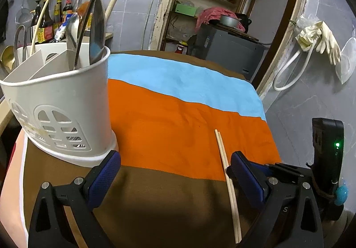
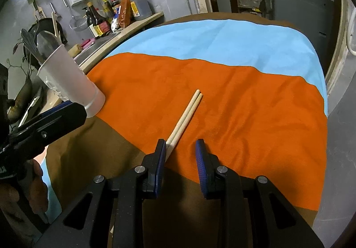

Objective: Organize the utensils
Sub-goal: 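Close the right tool on one wooden chopstick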

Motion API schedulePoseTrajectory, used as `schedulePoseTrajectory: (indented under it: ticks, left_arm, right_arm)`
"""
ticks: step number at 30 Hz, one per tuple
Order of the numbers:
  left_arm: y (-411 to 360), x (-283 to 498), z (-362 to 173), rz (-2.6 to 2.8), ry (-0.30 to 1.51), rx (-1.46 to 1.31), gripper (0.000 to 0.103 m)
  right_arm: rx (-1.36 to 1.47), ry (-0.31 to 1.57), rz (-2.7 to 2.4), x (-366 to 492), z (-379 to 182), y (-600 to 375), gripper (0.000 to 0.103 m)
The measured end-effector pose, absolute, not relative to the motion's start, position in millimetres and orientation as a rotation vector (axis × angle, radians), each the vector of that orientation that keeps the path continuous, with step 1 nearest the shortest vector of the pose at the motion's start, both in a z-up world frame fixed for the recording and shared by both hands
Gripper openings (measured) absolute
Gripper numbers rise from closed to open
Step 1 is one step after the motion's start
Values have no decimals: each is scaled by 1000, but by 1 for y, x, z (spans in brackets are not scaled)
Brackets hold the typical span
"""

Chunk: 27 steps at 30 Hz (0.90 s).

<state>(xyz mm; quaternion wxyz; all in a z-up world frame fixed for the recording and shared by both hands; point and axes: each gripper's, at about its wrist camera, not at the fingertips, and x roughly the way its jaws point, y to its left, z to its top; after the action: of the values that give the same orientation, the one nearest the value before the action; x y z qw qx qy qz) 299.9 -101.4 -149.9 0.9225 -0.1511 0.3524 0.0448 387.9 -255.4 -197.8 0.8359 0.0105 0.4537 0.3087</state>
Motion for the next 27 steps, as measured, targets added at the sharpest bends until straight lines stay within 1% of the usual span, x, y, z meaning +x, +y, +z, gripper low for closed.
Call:
schedulePoseTrajectory:
  ticks: [5,6,7,12,16,18,19,20,24,27]
  left_arm:
    - [-99,299,-150,96,726,-320,99]
    - [-98,299,-150,96,728,-324,99]
    - [-98,299,-150,97,729,-326,99]
    - [-98,299,-151,88,731,-329,99]
    - [-98,301,-151,83,736,-331,99]
    - [-99,302,-151,77,743,-326,99]
    - [-99,302,-151,75,743,-325,99]
    - [-99,302,-151,72,744,-326,99]
    - [-103,304,-154,56,762,-324,99]
    - [-109,307,-157,37,772,-317,99]
  right_arm:
    - [1,981,625,390,-197,-253,24]
    - [-5,981,619,389,-197,-254,23]
    - [-16,985,605,388,-197,-255,19]
    - [-40,1030,594,381,-198,-260,19]
    - [-85,1026,586,380,-197,-254,19]
    - [-123,1026,572,378,-195,-250,14]
    - [-133,1024,571,376,-193,-249,7]
    - [-153,1021,560,374,-190,-249,6]
    - [-158,1033,536,369,-185,-262,5]
    - [-74,1050,560,367,-185,-281,5]
